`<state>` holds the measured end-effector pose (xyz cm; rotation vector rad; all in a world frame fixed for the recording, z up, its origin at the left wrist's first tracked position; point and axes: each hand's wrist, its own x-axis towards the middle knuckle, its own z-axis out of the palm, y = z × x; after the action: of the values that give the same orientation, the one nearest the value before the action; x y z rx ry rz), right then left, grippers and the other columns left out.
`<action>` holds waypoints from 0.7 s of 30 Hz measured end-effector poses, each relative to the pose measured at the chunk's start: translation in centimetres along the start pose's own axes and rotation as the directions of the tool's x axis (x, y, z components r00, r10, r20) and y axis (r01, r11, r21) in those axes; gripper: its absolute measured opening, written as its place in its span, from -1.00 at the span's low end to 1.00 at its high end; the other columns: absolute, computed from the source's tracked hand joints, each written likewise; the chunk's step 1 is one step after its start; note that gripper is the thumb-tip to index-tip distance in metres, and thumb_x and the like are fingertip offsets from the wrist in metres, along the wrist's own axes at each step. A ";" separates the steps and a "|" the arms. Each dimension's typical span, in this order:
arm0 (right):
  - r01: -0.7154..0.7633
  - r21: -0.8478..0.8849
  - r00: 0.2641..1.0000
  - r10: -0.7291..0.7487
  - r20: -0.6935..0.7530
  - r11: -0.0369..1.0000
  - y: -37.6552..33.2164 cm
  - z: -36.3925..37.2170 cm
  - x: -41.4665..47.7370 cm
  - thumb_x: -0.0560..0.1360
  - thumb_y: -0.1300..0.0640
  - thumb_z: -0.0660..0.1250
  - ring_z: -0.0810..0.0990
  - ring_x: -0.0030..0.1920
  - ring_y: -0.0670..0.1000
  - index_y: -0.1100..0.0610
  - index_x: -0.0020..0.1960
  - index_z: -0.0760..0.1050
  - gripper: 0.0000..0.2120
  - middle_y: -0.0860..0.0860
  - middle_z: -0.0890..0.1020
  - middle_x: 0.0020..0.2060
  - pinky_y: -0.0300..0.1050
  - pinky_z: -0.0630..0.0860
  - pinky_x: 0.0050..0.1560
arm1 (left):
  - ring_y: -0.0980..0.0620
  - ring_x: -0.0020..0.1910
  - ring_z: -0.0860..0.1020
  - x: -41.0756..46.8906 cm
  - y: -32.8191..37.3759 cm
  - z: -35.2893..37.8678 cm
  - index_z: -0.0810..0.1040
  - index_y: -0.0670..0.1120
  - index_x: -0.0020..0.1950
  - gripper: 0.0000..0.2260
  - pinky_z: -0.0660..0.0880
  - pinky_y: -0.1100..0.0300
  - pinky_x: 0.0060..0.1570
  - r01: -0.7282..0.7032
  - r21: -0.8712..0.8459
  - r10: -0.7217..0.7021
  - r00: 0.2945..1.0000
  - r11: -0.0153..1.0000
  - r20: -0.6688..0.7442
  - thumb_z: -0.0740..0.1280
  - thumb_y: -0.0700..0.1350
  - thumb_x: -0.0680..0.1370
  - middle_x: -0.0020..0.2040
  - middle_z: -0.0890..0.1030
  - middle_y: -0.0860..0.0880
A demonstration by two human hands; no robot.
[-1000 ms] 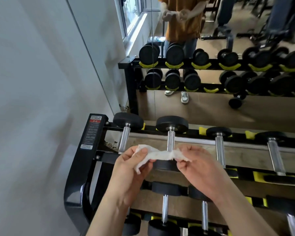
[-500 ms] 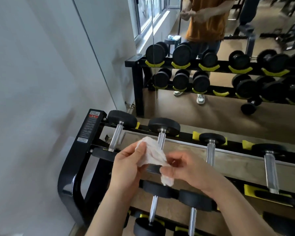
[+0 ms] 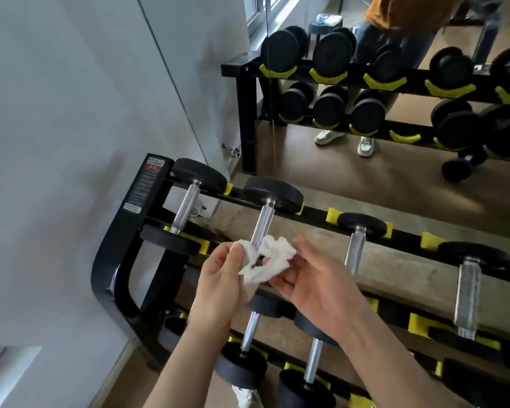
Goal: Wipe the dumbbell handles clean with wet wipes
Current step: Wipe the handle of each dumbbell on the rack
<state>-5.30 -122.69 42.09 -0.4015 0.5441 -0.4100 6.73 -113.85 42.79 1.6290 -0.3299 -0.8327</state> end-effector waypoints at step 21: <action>-0.090 -0.856 0.814 -0.458 -0.358 0.509 2.8 -1.5 10.4 0.57 0.12 0.31 0.56 -0.23 -0.09 0.05 0.10 0.59 -0.85 -0.03 0.58 -0.18 -0.26 0.49 -0.27 | -0.15 -0.02 0.64 10.2 -2.7 -2.9 0.71 -0.06 -0.07 -0.92 0.53 -0.19 0.07 0.013 -0.007 -0.012 0.987 1.000 0.157 0.40 -0.15 0.51 -0.09 0.69 -0.12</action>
<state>2.74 -125.59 35.34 -1.3619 1.3029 -0.4586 15.24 -117.51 36.93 1.5627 -0.4270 -0.9734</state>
